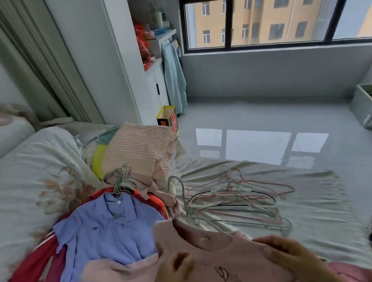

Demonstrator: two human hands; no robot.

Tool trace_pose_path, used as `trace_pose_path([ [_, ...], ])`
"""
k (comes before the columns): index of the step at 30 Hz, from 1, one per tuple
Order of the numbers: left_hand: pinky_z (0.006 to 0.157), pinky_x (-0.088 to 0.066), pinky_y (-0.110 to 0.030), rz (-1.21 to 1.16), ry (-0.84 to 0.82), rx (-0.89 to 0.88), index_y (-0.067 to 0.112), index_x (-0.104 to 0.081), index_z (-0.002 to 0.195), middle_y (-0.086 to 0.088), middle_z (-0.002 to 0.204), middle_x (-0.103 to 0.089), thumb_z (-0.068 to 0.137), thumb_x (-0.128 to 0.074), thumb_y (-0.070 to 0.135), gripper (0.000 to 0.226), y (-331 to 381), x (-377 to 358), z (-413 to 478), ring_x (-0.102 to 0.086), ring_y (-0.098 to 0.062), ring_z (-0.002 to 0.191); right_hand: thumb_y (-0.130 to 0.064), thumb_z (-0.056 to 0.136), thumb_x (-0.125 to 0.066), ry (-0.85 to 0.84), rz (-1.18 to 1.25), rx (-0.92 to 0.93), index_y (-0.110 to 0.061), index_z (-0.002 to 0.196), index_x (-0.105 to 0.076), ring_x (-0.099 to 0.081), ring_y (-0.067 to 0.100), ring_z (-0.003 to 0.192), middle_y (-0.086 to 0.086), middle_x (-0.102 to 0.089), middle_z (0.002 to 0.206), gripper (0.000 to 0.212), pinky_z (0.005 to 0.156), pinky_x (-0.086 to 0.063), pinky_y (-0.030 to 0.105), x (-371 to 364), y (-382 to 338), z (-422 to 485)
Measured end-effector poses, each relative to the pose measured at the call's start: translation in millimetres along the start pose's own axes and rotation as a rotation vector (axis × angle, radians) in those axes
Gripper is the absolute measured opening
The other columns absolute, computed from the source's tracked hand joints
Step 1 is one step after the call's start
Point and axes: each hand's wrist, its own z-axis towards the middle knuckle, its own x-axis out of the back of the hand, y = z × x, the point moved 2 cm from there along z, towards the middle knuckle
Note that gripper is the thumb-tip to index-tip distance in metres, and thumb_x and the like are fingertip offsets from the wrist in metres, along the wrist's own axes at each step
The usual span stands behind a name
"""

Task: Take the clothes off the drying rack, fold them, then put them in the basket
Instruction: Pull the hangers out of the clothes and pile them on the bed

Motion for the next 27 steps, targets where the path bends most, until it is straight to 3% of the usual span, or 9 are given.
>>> trace_pose_path([
  [3,0.08,-0.043,-0.027,0.116,0.144,-0.31,0.023,-0.054,0.093,0.002,0.096,-0.059,0.08,-0.069,0.032,0.022,25,22,3,-0.057,-0.017,0.092,-0.047,0.06,-0.082,0.062,0.126,0.046,-0.025,0.087,-0.077,-0.068,0.01,0.078,0.008,-0.074,0.089,0.035,0.066,-0.05,0.017,35,-12,-43],
  [6,0.083,-0.033,-0.018,0.294,0.049,-0.509,0.028,-0.047,0.108,0.02,0.103,-0.05,0.06,-0.057,0.06,0.058,66,-6,-10,-0.048,-0.004,0.098,-0.024,0.065,-0.083,0.095,0.254,0.032,-0.007,0.083,-0.077,-0.068,0.018,0.072,0.02,-0.071,0.088,0.026,0.058,-0.052,0.021,69,-25,-85],
  [9,0.079,-0.028,-0.026,0.482,0.001,-0.609,0.044,-0.045,0.081,0.028,0.074,-0.056,0.061,-0.041,0.07,0.033,82,-19,-19,-0.048,0.005,0.08,-0.045,0.022,-0.095,0.176,0.26,0.012,-0.004,0.081,-0.076,-0.068,0.021,0.07,0.02,-0.071,0.084,0.074,0.056,-0.053,0.025,106,-15,-124],
  [12,0.062,-0.029,-0.015,0.52,-0.084,-0.725,0.04,-0.049,0.055,0.026,0.064,-0.055,0.068,-0.045,0.07,0.034,102,-36,-42,-0.048,0.004,0.065,-0.052,0.015,-0.093,0.272,0.243,-0.003,-0.008,0.082,-0.076,-0.068,0.022,0.075,0.017,-0.072,0.086,0.082,0.062,-0.054,0.027,131,-4,-157],
  [15,0.051,-0.029,-0.013,0.39,-0.194,-0.75,0.042,-0.055,0.061,0.017,0.051,-0.049,0.064,-0.057,0.058,0.016,124,-58,-68,-0.044,-0.002,0.054,-0.051,0.03,-0.092,0.311,0.187,0.008,-0.013,0.089,-0.076,-0.068,0.024,0.092,0.012,-0.072,0.097,0.072,0.074,-0.051,0.029,143,2,-180],
  [18,0.051,-0.031,-0.013,0.378,-0.216,-0.772,0.04,-0.058,0.059,0.018,0.052,-0.053,0.054,-0.057,0.063,0.023,146,-77,-89,-0.046,-0.002,0.054,-0.037,0.074,-0.075,0.345,0.059,0.081,-0.031,0.101,-0.072,-0.059,0.009,0.11,-0.01,-0.068,0.112,0.028,0.086,-0.046,0.022,141,-11,-189],
  [20,0.052,-0.031,-0.014,0.443,-0.225,-0.794,0.042,-0.058,0.061,0.02,0.053,-0.053,0.051,-0.055,0.068,0.027,154,-94,-100,-0.047,-0.002,0.056,-0.062,0.068,-0.07,0.257,-0.075,0.135,-0.043,0.11,-0.064,-0.056,0.002,0.113,-0.021,-0.064,0.116,0.046,0.095,-0.044,0.023,127,-25,-184],
  [24,0.056,-0.035,-0.021,0.476,-0.236,-0.831,0.04,-0.057,0.058,0.018,0.052,-0.053,0.051,-0.057,0.067,0.028,166,-114,-119,-0.045,-0.002,0.054,-0.03,0.086,-0.065,0.246,-0.24,0.265,-0.033,0.106,-0.062,-0.063,0.003,0.084,-0.011,-0.068,0.09,0.02,0.082,-0.05,0.025,89,-50,-167],
  [27,0.056,-0.036,-0.014,0.405,-0.269,-0.858,0.038,-0.061,0.059,0.017,0.055,-0.057,0.056,-0.066,0.06,0.023,171,-104,-130,-0.049,0.0,0.056,-0.022,0.091,-0.059,0.289,-0.242,0.276,-0.018,0.088,-0.069,-0.046,0.002,0.052,-0.009,-0.055,0.059,0.011,0.062,-0.041,0.024,84,-56,-168],
])
